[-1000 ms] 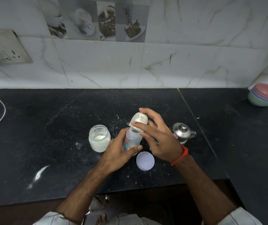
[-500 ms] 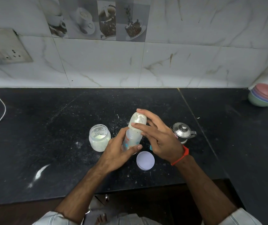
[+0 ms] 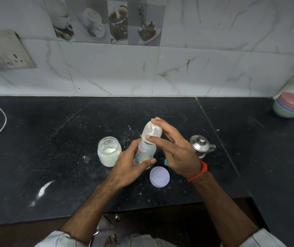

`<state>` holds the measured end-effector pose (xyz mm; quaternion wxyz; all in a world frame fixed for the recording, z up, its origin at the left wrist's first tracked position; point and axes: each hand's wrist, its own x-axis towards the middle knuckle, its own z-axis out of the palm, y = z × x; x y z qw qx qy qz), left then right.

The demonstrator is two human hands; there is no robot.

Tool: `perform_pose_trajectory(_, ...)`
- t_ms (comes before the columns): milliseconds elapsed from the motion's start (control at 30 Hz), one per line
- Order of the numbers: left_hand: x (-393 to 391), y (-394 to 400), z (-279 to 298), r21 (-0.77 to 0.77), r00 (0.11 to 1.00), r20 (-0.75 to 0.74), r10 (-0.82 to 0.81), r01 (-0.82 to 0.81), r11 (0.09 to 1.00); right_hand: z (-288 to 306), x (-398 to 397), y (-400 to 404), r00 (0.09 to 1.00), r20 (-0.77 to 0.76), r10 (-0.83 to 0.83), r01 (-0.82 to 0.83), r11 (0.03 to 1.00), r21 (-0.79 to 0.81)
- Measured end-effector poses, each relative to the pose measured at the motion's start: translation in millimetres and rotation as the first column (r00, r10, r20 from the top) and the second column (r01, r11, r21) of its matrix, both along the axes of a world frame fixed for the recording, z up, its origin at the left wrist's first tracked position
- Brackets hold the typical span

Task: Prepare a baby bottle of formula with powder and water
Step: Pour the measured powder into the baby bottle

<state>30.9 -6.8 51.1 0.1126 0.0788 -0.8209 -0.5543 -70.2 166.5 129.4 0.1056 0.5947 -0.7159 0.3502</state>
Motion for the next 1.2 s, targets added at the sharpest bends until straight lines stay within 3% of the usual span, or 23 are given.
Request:
perform_pose_trajectory(567,-3,-1,-4,0.013,1.000,0.000,0.014,-0.014,1.000,1,1,1,0.994,0.109,0.020,-0.020,1.000,-0.002)
perform_pose_trajectory(667,-3,-1,-1,0.006,1.000,-0.009,0.022,-0.022,1.000,-2,2,0,0.995,0.098,-0.003,0.011,0.996,-0.085)
perform_pose_trajectory(800,-4,-2,1,0.000,1.000,-0.005,0.024,-0.024,1.000,-4,0,-2,0.997,0.074,0.028,-0.025,0.999,-0.031)
perform_pose_trajectory(933,-3,-2,3,-0.005,1.000,-0.005,0.031,-0.031,1.000,-8,-1,-2,1.000,0.019,-0.006,0.009,0.991,-0.134)
perform_pose_trajectory(1067,-5,-3,3,0.006,1.000,0.001,0.022,-0.022,1.000,-8,-3,-5,0.998,0.018,0.060,-0.060,0.998,-0.023)
perform_pose_trajectory(1200,-5,-4,2,0.004,1.000,-0.005,0.025,-0.025,1.000,-10,-4,-5,0.999,0.031,0.031,-0.028,0.997,-0.072)
